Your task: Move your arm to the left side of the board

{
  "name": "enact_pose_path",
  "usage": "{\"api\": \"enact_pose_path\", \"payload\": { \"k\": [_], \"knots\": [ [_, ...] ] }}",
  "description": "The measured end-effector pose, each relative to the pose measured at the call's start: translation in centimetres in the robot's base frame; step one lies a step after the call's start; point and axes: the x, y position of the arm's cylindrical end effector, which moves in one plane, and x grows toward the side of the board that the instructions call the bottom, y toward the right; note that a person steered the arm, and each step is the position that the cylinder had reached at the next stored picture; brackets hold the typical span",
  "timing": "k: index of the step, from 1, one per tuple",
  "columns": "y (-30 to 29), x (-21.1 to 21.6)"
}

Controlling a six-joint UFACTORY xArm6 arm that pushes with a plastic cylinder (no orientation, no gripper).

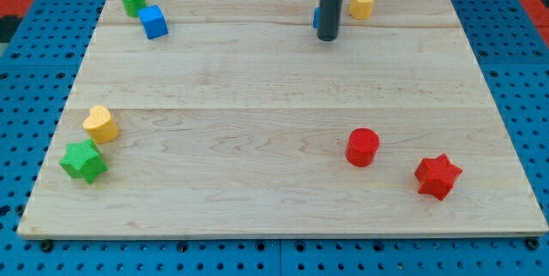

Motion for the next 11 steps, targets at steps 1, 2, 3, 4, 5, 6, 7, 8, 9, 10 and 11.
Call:
{"api": "enact_pose_path", "payload": {
  "k": [1,2,3,4,5,6,7,8,9,10,11],
  "knots": [
    [3.5,0.3],
    [3.9,0.1],
    [3.9,0.1],
    [3.9,1.6],
    [1.6,5.9],
    [-3.1,12.4],
    [-7.5,15.6],
    [-8.5,15.6],
    [-8.5,15.6],
    [-8.5,15.6],
    [-8.5,16.0]
  ]
}}
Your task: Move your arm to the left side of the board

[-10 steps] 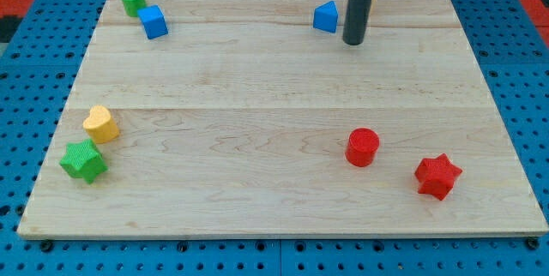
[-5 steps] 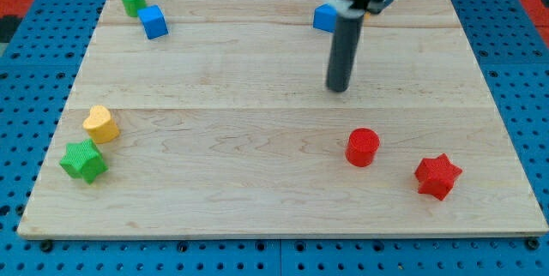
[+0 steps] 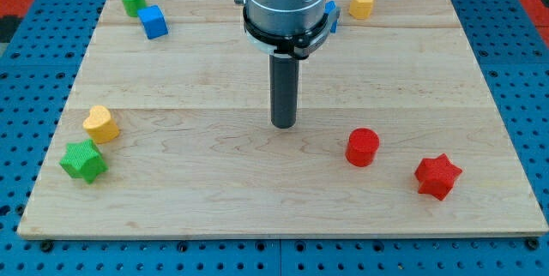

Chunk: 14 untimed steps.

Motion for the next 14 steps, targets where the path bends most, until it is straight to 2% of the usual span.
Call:
{"api": "enact_pose_path", "payload": {
  "k": [11,12,13,14],
  "knots": [
    [-0.4,3.4],
    [-3.0,0.6],
    [-4.2,-7.9],
    [-7.2,-12.4]
  ]
}}
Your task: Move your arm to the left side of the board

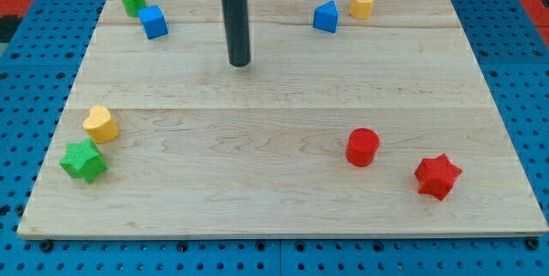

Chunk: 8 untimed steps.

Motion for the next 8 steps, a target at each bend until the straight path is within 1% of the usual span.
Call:
{"api": "enact_pose_path", "payload": {
  "k": [1,2,5,7,8],
  "knots": [
    [5.4,0.5],
    [7.9,-0.1],
    [7.9,-0.1],
    [3.8,0.6],
    [-5.1,3.3]
  ]
}}
